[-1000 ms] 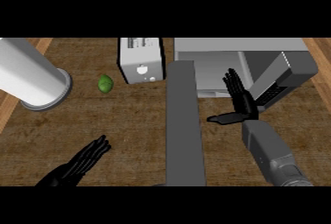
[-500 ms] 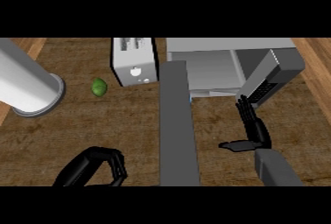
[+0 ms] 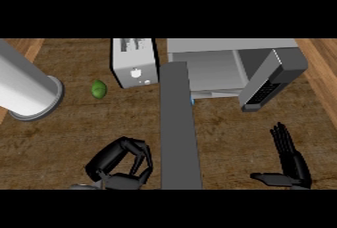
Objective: Pick up the milk, place it into the microwave and close the microwave
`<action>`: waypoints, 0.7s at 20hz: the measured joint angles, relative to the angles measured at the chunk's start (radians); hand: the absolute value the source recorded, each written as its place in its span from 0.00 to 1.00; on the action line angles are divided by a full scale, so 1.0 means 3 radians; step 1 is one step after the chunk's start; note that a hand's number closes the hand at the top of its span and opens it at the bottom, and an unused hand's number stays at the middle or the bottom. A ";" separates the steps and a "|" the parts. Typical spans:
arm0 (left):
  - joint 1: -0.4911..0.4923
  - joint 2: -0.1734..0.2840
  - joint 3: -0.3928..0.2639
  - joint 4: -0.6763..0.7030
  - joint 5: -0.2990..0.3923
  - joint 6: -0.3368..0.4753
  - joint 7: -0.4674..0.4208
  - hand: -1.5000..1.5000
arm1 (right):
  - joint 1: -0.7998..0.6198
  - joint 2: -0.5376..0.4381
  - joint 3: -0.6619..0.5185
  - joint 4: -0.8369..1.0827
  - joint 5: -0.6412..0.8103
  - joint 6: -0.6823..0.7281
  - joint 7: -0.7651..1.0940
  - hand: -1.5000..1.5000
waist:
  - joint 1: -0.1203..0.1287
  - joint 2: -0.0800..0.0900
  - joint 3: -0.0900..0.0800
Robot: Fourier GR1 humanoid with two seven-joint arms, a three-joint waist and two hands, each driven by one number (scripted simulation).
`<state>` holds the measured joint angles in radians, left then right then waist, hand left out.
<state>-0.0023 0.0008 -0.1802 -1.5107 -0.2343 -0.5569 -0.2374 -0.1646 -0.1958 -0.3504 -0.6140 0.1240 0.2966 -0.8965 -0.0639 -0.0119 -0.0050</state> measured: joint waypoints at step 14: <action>-0.0509 0.0023 -0.1120 0.0877 0.0164 0.1007 -0.0316 1.00 | 0.1218 -0.0218 0.0222 -0.1898 -0.0786 0.0600 0.0500 0.00 | -0.0008 0.0025 0.0002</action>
<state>-0.1551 0.0076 -0.5161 -1.2477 -0.1851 -0.2550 -0.3323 0.2007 -0.2611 -0.2838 -1.1833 -0.1119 0.4765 -0.7464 -0.0662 -0.0044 -0.0042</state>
